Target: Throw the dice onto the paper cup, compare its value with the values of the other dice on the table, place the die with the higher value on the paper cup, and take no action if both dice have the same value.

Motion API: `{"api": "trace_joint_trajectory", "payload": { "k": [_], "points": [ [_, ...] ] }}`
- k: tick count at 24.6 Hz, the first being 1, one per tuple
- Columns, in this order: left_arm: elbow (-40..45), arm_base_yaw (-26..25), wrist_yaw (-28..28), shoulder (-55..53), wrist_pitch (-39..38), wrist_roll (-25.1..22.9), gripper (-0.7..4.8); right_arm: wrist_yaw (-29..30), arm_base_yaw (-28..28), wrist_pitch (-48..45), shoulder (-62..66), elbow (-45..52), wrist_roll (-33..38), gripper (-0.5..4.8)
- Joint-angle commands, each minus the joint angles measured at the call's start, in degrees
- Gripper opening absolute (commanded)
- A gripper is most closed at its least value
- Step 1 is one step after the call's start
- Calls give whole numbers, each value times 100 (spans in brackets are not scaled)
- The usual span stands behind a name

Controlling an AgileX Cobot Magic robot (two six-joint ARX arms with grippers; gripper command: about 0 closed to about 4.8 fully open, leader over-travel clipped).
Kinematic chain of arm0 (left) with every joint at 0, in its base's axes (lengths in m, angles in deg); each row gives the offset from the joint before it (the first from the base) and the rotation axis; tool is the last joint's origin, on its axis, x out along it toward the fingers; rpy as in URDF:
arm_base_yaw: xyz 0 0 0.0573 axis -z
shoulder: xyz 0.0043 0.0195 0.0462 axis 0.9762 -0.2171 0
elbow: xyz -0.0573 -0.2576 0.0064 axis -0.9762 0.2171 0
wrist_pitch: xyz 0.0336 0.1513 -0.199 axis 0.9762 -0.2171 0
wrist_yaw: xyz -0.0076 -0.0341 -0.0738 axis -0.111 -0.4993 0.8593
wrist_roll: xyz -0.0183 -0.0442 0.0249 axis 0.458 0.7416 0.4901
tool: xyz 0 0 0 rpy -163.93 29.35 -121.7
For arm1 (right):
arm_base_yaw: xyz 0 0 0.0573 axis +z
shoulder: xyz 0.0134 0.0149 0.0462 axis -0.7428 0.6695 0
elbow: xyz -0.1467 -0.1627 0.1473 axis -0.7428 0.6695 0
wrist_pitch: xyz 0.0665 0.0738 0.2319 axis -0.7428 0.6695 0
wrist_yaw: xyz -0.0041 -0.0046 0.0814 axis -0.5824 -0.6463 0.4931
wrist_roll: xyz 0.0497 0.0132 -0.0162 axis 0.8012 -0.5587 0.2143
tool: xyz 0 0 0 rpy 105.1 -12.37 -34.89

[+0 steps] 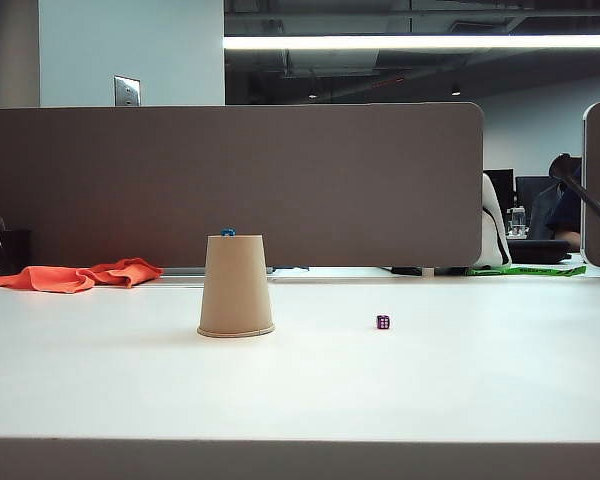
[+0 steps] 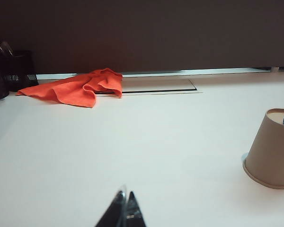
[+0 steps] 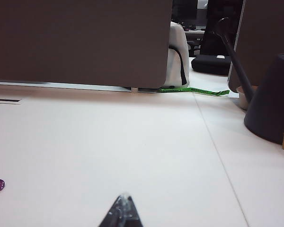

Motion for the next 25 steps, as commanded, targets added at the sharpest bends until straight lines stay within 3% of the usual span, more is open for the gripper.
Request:
{"api": "trace_joint_trajectory", "payload": {
  "k": [1, 13, 23, 25],
  "points": [
    [-15, 2, -15, -7, 48, 35, -6, -13, 4, -79, 0, 7, 4, -1],
    [-15, 2, -13, -7, 59, 35, -6, -13, 4, -81, 0, 7, 4, -1],
    [-35, 4, 7, -7, 520, -9, -6, 2, 4, -186, 0, -7, 2, -1],
    [-66, 7, 431, -7, 468, -7, -6, 9, 4, -223, 0, -26, 0, -1]
  ]
}}
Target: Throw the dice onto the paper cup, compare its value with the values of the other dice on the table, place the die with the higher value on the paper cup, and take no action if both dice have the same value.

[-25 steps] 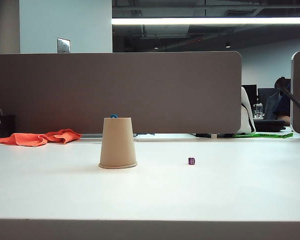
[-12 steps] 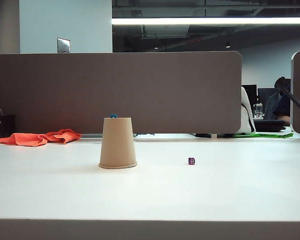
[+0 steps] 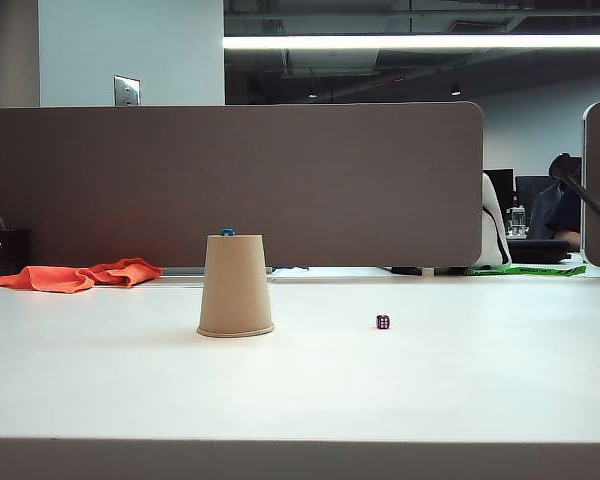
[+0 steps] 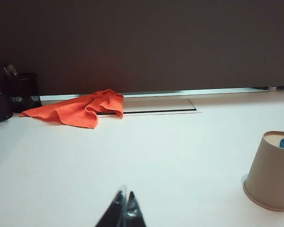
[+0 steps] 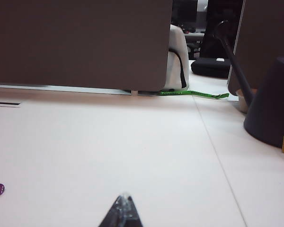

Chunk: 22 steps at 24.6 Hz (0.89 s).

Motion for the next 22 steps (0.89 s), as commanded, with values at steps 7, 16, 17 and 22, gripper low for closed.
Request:
{"api": "trace_joint_trajectory", "payload": {
  "k": [7, 16, 17, 22],
  "points": [
    [-562, 9, 935, -186, -691, 11, -6, 2, 4, 175, 17, -492, -391, -1],
    [-1305, 138, 1808, -1801, -632, -48, -6, 120, 4, 1403, 651, -1423, -490, -1],
    [-1521, 269, 1825, -2221, -581, -118, -6, 179, 7, 1499, 933, -1615, -487, -1],
    [-2269, 835, 1818, -3563, -553, -431, -6, 678, 7, 1799, 2068, -2389, -487, -1]
  ]
}}
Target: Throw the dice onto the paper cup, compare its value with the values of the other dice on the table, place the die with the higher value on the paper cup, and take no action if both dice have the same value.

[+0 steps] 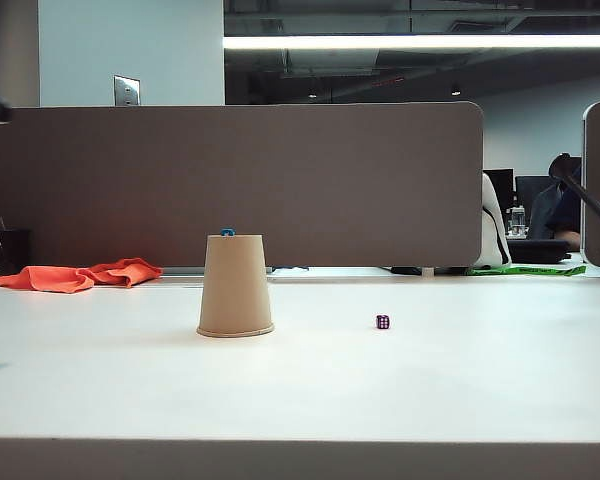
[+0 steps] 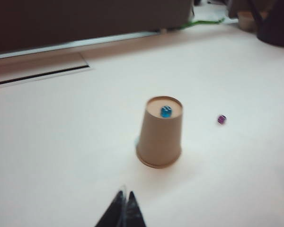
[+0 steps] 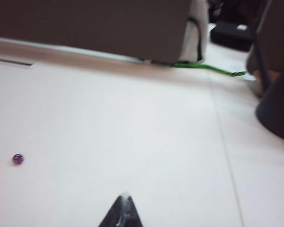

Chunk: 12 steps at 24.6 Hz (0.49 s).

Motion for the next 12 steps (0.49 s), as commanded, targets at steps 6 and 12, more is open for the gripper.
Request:
{"api": "trace_joint_trajectory", "payload": {
  "k": [6, 12],
  "points": [
    [-892, 540, 0, -1604, 284, -101, -6, 627, 195, 612, 1753, -1434, -9, -1],
    [-953, 560, -7, -2009, 839, -262, -6, 605, 885, 992, 2756, -2068, -9, -1]
  ]
}}
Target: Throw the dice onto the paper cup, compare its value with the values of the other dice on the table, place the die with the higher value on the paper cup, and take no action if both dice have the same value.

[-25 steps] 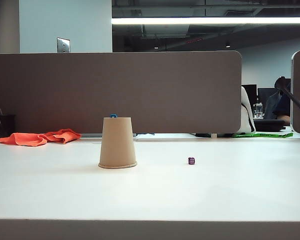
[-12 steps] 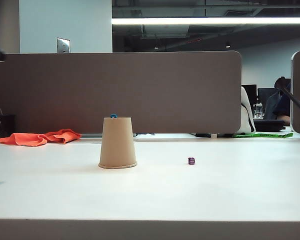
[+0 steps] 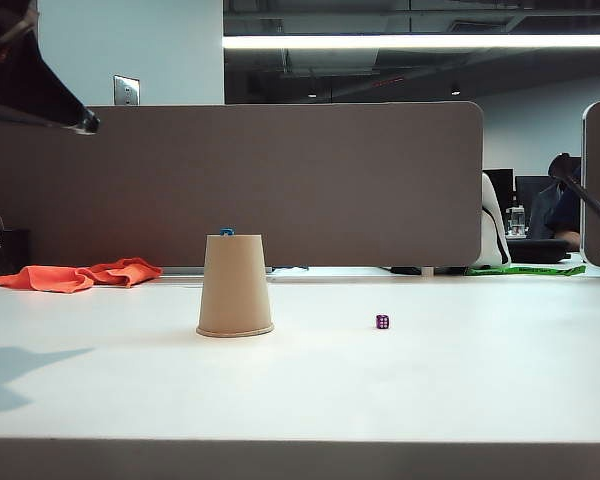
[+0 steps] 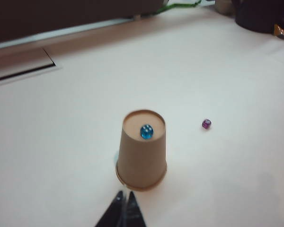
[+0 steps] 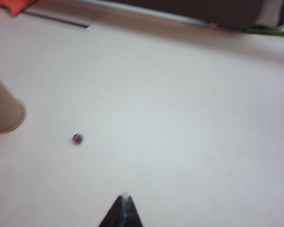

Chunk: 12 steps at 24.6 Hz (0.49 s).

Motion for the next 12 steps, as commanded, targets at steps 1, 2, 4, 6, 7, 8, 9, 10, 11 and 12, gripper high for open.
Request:
{"api": "trace_joint_trajectory", "payload": {
  "k": [1, 2, 4, 6, 7, 8, 9, 10, 11, 12],
  "points": [
    [-57, -4, -9, -111, 229, -321, -6, 9, 334, 90, 385, -205, -11, -1],
    [-57, -4, -44, -144, 234, -485, -6, 4, 481, 85, 544, -251, -11, -1],
    [-57, -4, -55, -184, 234, -675, -6, -105, 706, 83, 802, -334, -11, -1],
    [-59, -7, -81, -258, 295, -688, -6, -433, 964, 81, 1067, -420, -11, -1],
    [-59, -4, -133, -310, 345, -688, -6, -595, 1075, 70, 1185, -452, -11, -1],
    [-61, -7, -144, -448, 527, -730, -6, -852, 1305, -63, 1408, -496, -11, -1],
    [-61, -4, -136, -601, 754, -868, -6, -885, 1434, -291, 1585, -498, -11, -1],
    [-68, -4, -125, -715, 885, -925, -6, -883, 1451, -378, 1644, -496, -11, -1],
    [-81, -4, -125, -815, 960, -927, -6, -872, 1451, -459, 1694, -496, -11, -1],
    [-140, -4, -125, -953, 977, -929, -6, -872, 1451, -553, 1744, -496, -9, -1]
  ]
}}
